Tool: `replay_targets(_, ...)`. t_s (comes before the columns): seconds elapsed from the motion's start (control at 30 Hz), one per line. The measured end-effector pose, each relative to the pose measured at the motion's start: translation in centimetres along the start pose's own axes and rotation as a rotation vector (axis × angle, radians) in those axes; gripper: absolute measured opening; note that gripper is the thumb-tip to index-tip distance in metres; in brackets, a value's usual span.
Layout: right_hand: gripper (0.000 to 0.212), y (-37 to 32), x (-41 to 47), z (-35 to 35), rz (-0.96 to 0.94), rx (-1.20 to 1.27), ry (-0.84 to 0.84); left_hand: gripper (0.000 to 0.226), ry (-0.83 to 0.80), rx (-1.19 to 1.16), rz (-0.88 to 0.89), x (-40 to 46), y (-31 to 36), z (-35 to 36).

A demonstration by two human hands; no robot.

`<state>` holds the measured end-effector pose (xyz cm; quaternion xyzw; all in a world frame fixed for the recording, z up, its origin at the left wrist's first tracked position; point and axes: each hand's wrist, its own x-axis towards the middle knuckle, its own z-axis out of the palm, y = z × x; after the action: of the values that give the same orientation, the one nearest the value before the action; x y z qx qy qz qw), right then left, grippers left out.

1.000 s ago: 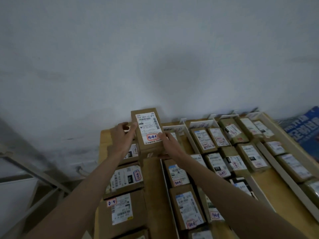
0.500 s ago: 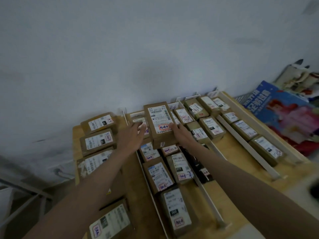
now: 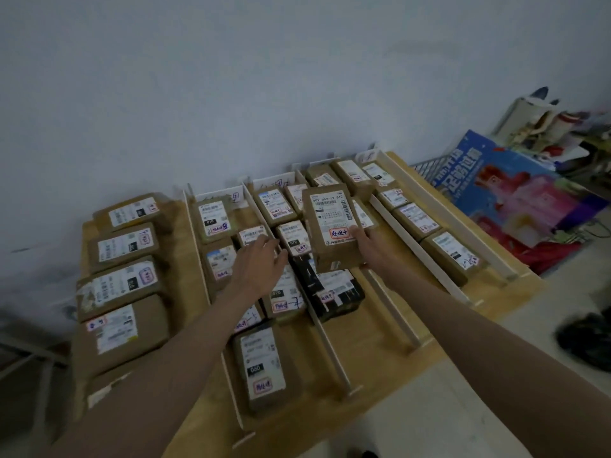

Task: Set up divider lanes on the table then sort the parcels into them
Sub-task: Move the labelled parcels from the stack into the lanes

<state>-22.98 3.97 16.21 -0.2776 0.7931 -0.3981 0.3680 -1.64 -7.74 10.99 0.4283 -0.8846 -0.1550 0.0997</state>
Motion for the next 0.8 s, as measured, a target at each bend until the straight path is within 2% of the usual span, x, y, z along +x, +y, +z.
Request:
replay_targets(0.2,0.04,5.9,1.4,-7.6,-0.015,-0.009,-0.083,0.042,0.028,0.015,-0.112,-1.8,8.0,5.6)
replay_targets(0.47,0.047,12.9,2.3,-13.3,0.066,-0.145,-0.252,0.045,-0.055,0.044,-0.269,-4.9,15.5,11.0)
replay_targets(0.63,0.048,15.9,1.3,-13.8,0.146,-0.185,-0.41,0.04,-0.057,0.043,-0.307,-7.3,16.7,12.6)
replay_targets(0.8,0.045,18.5,-0.2,-13.3,0.194,-0.242,-0.476,0.038,-0.071,0.053,-0.332,-9.4,16.8,13.5)
